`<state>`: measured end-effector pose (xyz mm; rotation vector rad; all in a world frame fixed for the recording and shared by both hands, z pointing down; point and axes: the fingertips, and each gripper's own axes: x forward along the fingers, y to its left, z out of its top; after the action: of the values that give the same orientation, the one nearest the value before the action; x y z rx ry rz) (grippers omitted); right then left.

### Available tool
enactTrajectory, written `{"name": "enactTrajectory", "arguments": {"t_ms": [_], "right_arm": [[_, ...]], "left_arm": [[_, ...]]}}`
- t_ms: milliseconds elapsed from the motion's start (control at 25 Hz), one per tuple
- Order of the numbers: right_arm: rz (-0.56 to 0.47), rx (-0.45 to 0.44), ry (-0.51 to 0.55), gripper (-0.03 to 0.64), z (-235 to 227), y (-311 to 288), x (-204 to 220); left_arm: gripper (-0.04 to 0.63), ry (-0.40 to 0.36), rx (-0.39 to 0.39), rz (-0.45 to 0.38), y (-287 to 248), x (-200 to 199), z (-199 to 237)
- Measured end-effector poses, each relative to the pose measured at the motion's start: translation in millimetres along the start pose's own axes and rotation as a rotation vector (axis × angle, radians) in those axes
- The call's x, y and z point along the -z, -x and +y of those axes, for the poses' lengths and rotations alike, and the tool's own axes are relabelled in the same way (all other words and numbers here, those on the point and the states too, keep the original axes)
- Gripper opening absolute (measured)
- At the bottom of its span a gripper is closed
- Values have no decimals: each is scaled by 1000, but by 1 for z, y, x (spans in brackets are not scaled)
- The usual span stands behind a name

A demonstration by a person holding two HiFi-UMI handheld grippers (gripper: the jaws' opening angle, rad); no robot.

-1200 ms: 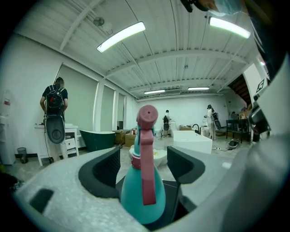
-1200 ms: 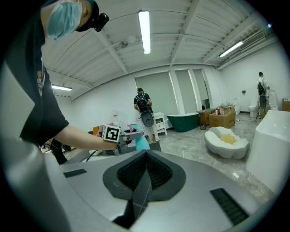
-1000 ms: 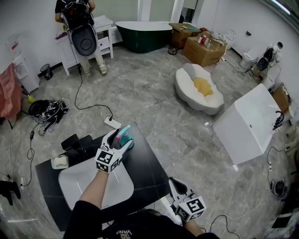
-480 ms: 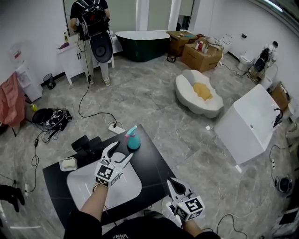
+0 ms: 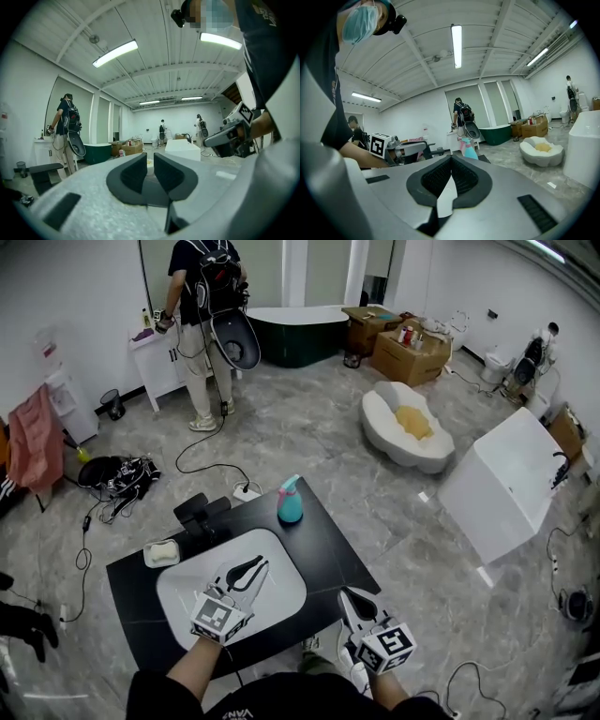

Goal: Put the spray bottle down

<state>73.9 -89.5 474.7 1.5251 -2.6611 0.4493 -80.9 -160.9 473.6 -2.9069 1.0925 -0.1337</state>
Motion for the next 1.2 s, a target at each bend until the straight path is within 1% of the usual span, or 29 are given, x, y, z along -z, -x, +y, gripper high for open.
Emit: {"name": "enactTrajectory", "arguments": {"t_ms": [80,160,320,440,600,720,920,1200], "right_arm": [[-7,11,8,3,10,7,1],[-9,16,21,3,18,16,7],[-11,49,20,3,46,29,8],[-21,58,20,3,66,38,12],[-51,58,15,3,90,53,19],[-34,80,37,3,110,63,23],[-21,113,52,3,135,84,37],[12,143,65,2,157,107,64]], "left_arm": [[41,16,5,1,19,-2,-12],[34,35,1,7,36,-3,-22],[26,52,-17,26,79,-5,-31],[25,62,-22,35,109,0,-38],[23,73,3,55,142,10,-53],[23,66,34,69,163,16,-68],[21,100,56,63,195,22,-90],[20,104,28,74,234,23,-95]]}}
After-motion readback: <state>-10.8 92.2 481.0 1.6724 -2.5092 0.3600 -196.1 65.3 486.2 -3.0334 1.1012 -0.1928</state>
